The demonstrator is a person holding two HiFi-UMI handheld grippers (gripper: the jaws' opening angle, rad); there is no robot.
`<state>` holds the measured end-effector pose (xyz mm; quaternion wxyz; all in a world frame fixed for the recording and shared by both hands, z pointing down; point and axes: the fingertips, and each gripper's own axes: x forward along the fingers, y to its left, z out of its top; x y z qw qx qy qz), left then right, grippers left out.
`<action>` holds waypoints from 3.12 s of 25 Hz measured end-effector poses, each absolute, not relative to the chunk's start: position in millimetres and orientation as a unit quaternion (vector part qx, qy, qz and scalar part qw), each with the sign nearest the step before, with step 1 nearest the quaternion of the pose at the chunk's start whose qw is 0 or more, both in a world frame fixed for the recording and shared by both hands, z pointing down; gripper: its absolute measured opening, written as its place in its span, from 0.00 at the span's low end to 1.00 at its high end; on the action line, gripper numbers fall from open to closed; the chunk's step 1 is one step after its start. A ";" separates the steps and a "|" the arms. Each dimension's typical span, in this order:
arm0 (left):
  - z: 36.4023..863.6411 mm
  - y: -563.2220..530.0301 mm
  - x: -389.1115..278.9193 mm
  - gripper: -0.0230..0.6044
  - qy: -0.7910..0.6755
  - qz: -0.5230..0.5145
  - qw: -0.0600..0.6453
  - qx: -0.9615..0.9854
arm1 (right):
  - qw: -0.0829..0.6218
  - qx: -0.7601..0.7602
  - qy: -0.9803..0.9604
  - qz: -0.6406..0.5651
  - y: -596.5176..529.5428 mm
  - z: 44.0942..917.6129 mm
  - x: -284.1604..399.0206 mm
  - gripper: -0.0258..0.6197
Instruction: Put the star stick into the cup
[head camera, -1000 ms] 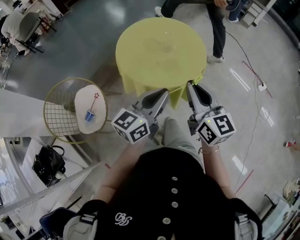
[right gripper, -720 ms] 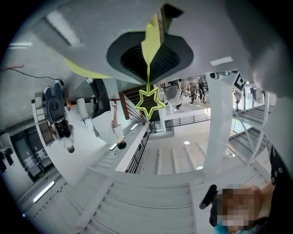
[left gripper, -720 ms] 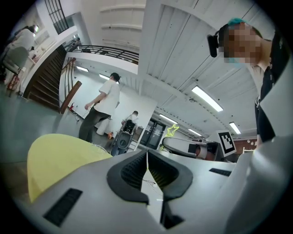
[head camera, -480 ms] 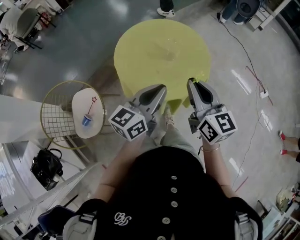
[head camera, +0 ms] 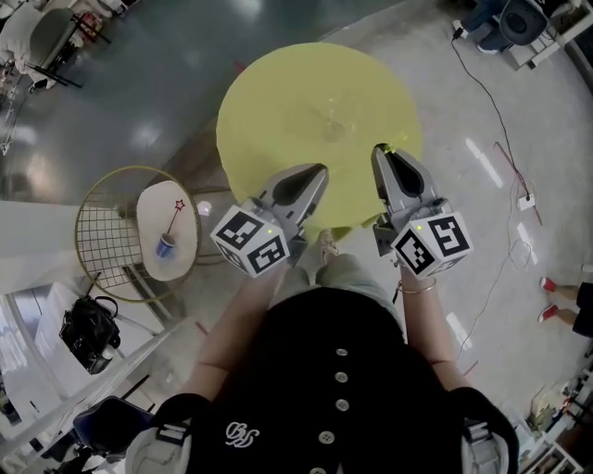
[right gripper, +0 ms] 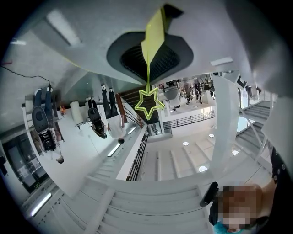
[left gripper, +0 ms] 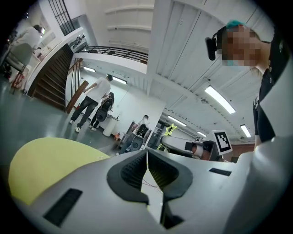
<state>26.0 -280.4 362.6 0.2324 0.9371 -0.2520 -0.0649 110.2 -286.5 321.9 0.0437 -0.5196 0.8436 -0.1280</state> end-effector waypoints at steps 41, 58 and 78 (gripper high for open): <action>405.8 -382.7 82.3 0.07 -0.331 -0.031 0.274 0.902 | 0.047 -0.462 0.864 -0.194 -423.5 366.3 180.6 0.06; 432.2 -393.8 70.0 0.07 -0.348 -0.029 0.309 0.885 | 0.007 -0.447 0.864 -0.231 -431.1 418.1 158.1 0.06; 439.7 -398.0 65.4 0.07 -0.353 -0.017 0.314 0.881 | -0.022 -0.452 0.860 -0.236 -432.2 435.1 152.4 0.07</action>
